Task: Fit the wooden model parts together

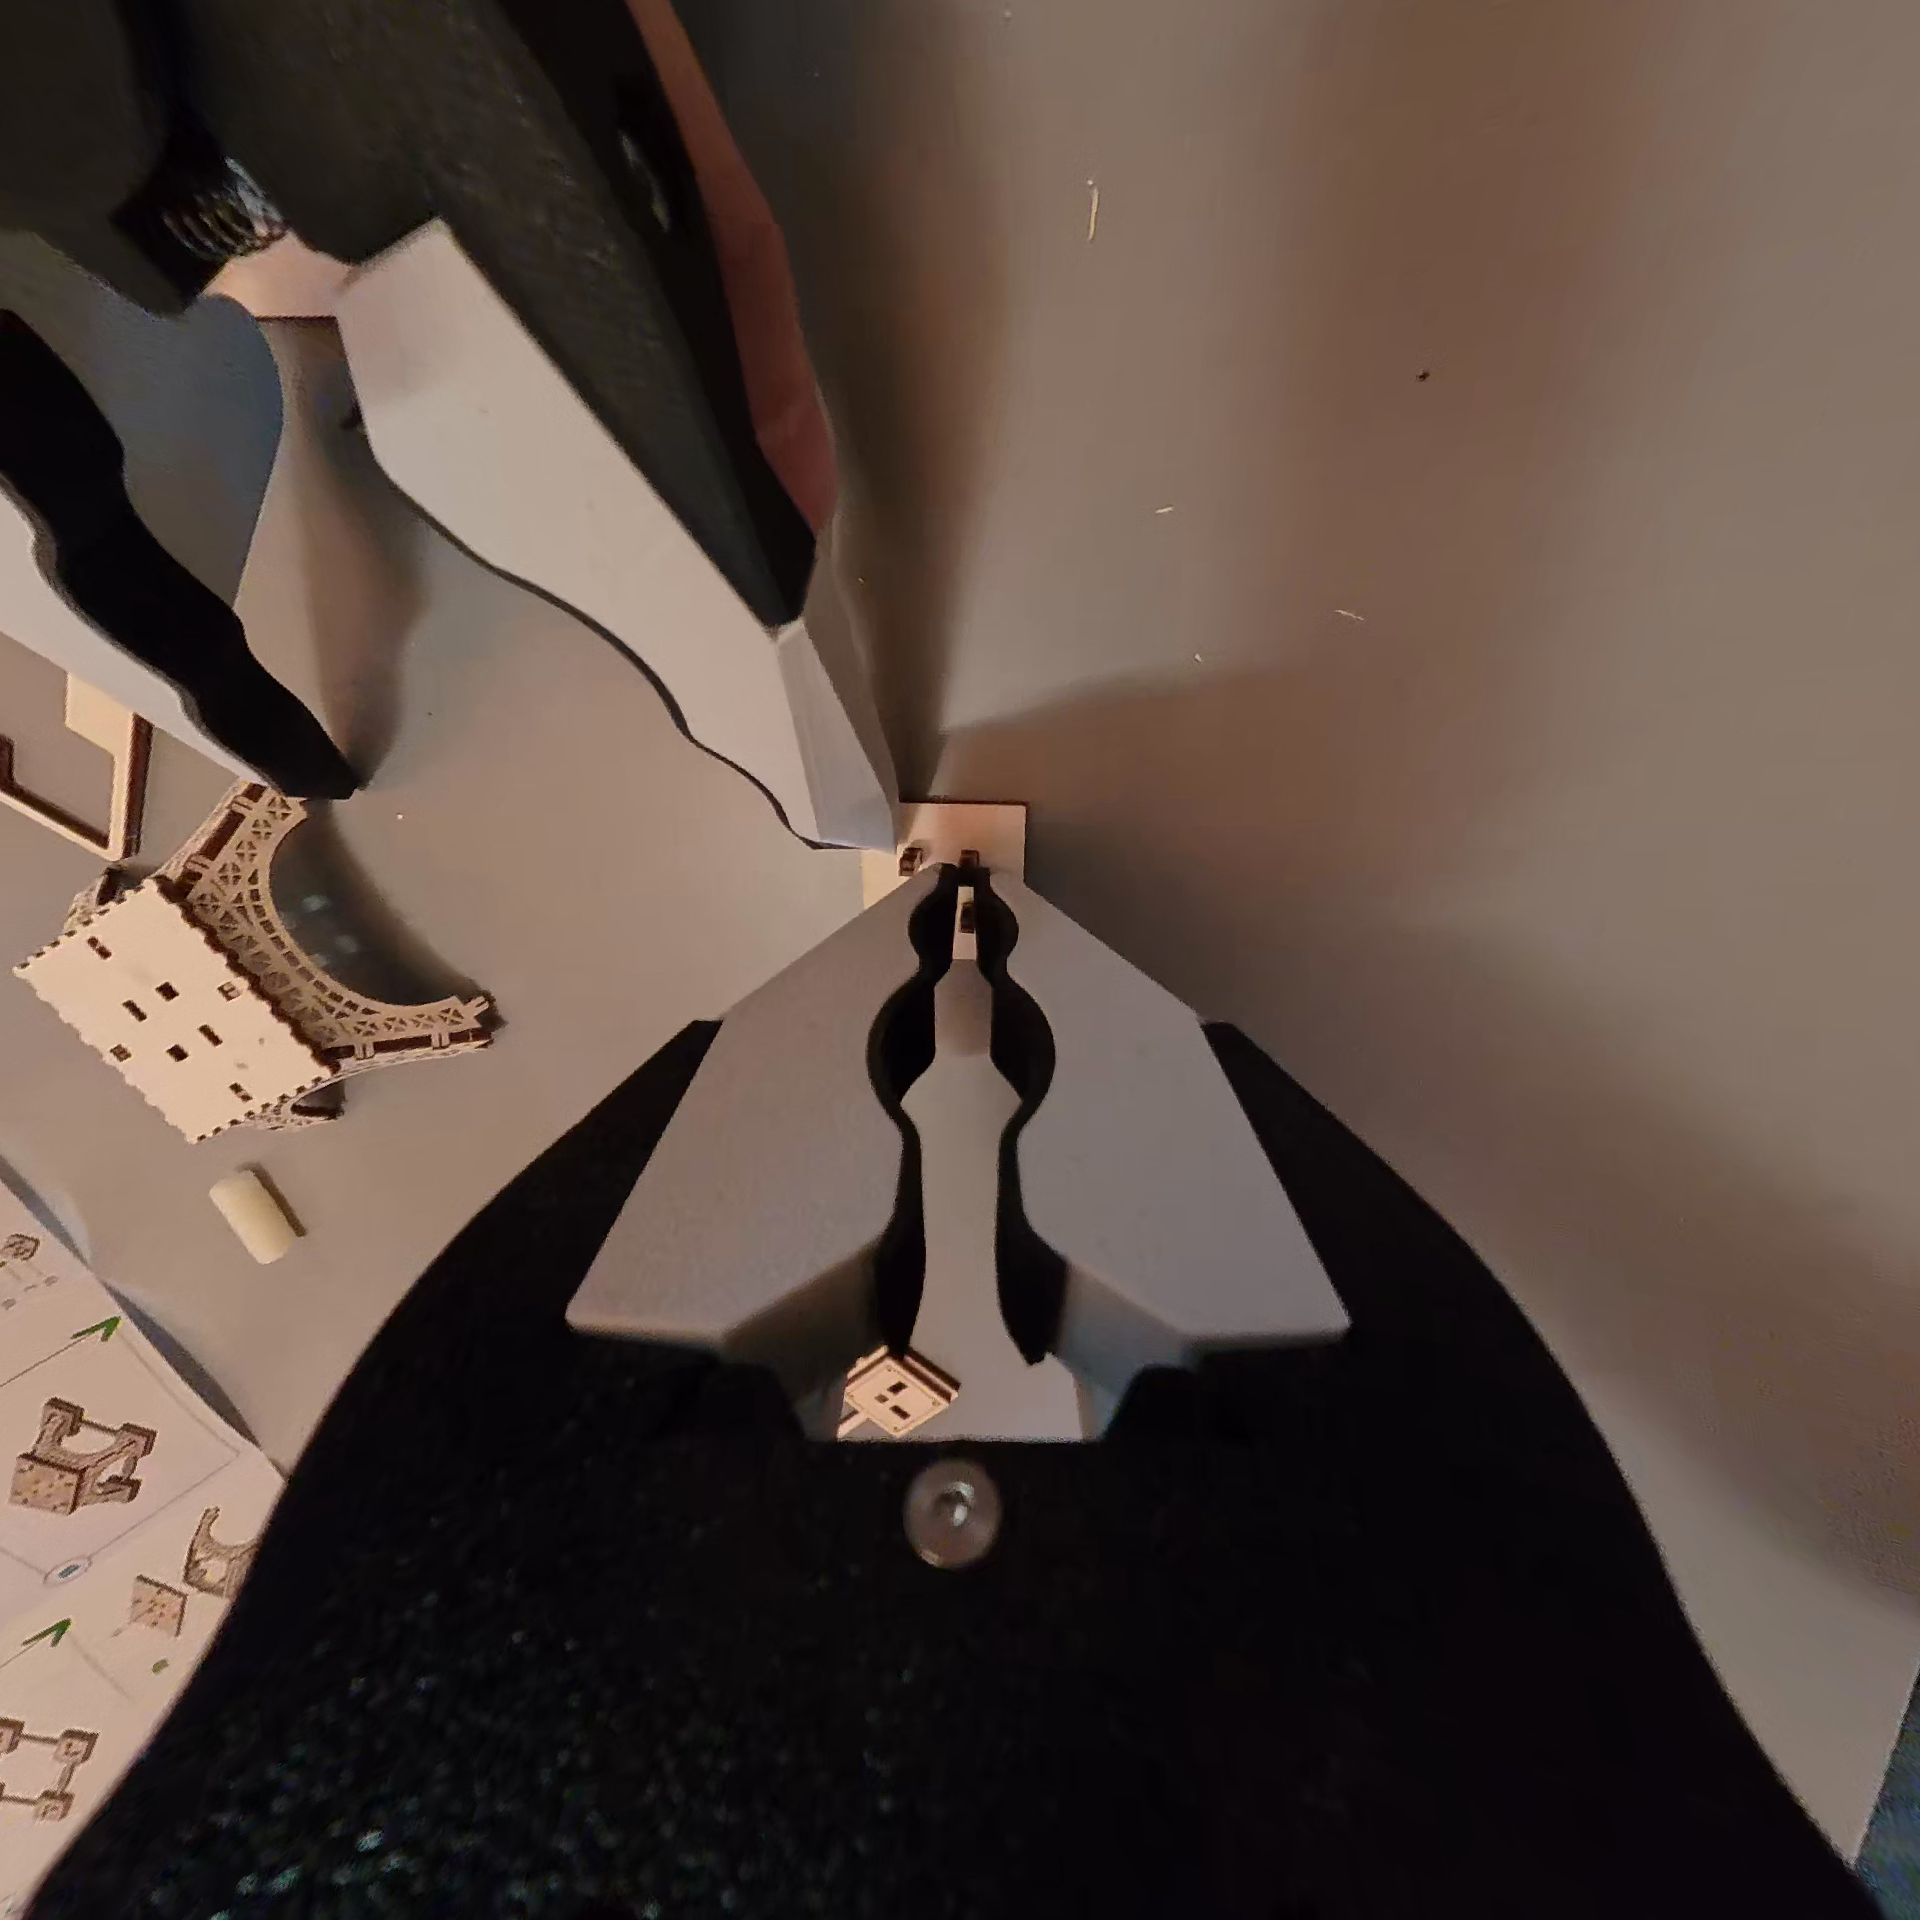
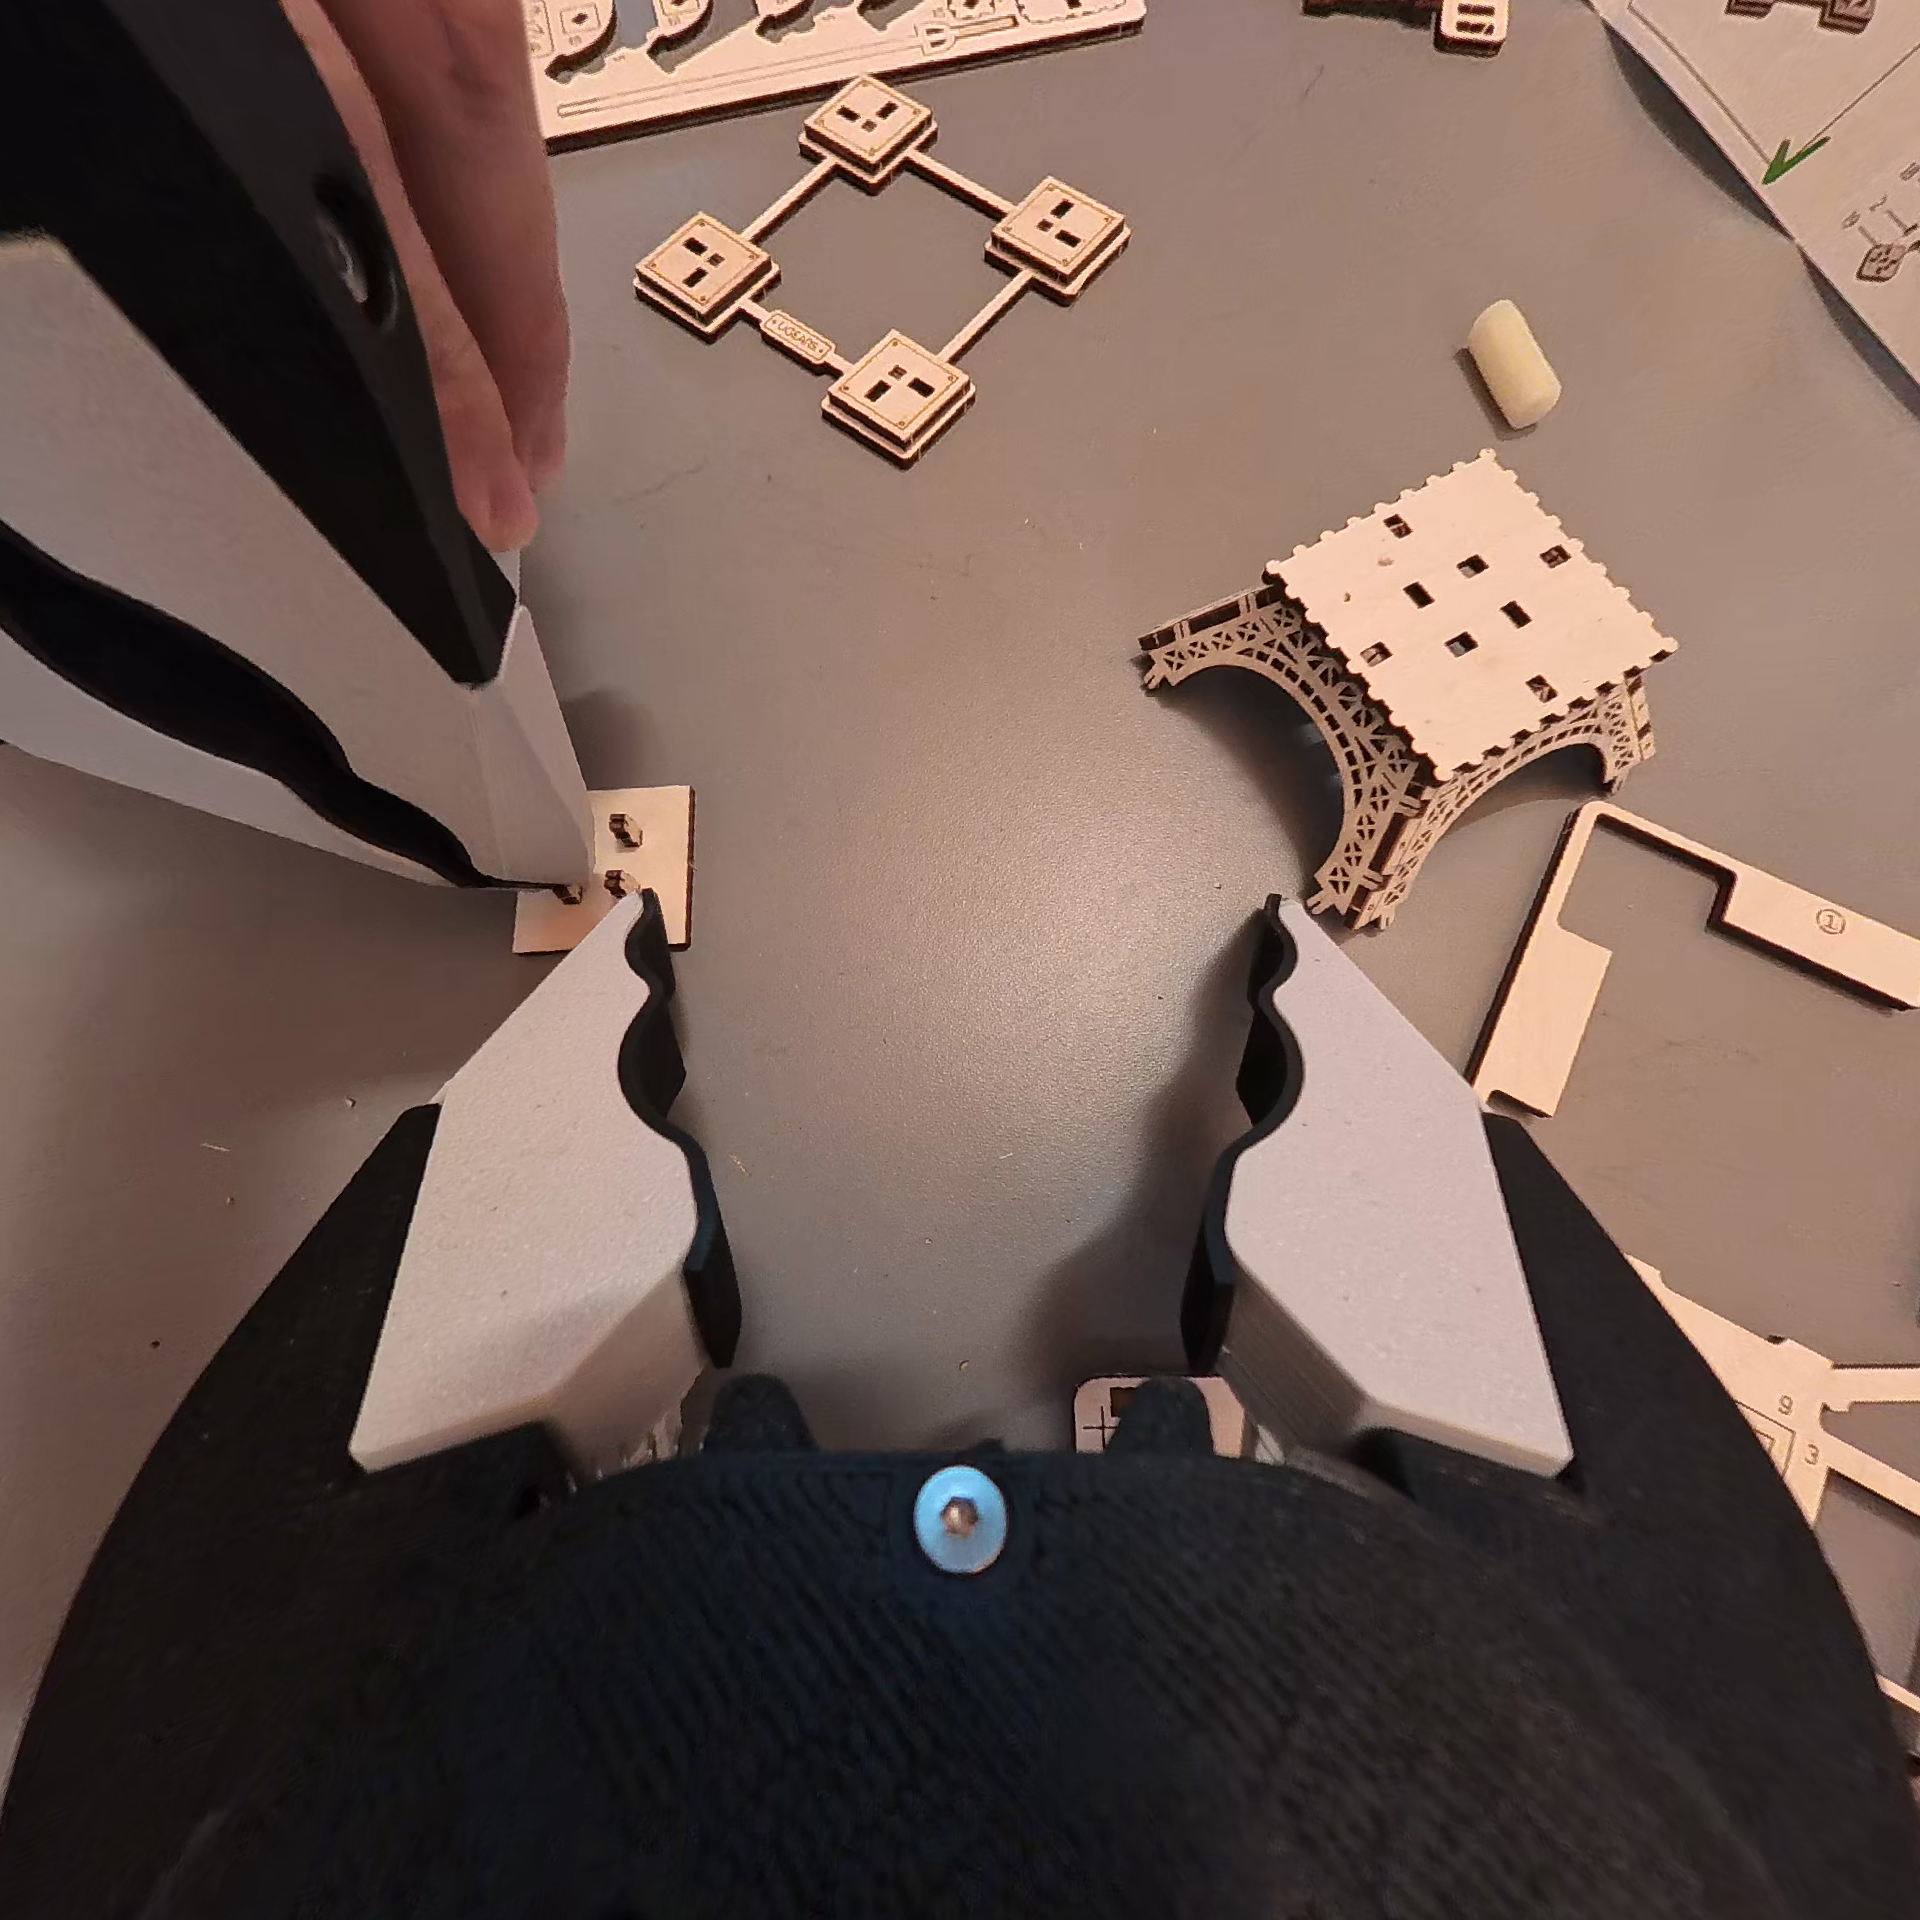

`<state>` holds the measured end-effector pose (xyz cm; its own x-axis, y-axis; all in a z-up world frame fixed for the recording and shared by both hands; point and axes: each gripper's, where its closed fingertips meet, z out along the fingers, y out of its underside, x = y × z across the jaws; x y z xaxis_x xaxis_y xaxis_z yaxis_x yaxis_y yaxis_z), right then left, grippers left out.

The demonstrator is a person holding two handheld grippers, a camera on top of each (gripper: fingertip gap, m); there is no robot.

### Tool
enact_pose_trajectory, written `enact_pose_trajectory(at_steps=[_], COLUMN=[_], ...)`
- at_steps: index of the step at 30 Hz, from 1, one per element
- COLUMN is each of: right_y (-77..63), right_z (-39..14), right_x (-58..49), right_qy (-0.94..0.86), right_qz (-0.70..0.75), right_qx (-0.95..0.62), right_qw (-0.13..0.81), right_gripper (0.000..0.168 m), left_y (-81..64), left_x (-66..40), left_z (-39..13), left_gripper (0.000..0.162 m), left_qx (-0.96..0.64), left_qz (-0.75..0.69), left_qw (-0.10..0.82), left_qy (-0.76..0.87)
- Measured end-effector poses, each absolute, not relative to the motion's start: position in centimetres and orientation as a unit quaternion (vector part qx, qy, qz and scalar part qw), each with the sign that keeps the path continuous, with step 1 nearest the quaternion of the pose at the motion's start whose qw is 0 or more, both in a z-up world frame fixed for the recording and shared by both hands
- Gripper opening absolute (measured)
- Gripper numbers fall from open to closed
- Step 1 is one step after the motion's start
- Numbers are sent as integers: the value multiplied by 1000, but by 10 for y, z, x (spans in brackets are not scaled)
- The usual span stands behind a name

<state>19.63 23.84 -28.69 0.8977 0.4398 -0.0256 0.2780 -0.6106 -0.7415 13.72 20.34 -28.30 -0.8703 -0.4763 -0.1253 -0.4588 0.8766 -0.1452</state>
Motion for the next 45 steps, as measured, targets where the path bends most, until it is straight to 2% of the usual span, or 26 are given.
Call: enact_pose_trajectory(at_steps=[15, 35, 45], right_y=[239, 239, 238], right_z=[-287, -287, -287], right_x=[196, 196, 196], right_qy=[-201, -201, -202], right_qz=[103, 103, 103], right_qx=[-891, -891, -891], right_qw=[393, 393, 393], right_gripper=[110, 110, 110], left_y=[203, 207, 207], left_x=[138, 137, 135], left_z=[-285, -286, -285], left_gripper=[1, 1, 4], left_qx=[-245, -222, -256], left_qz=[-80, 110, 37], left_qw=[81, -3, 47], left_qy=[963, 969, 965])
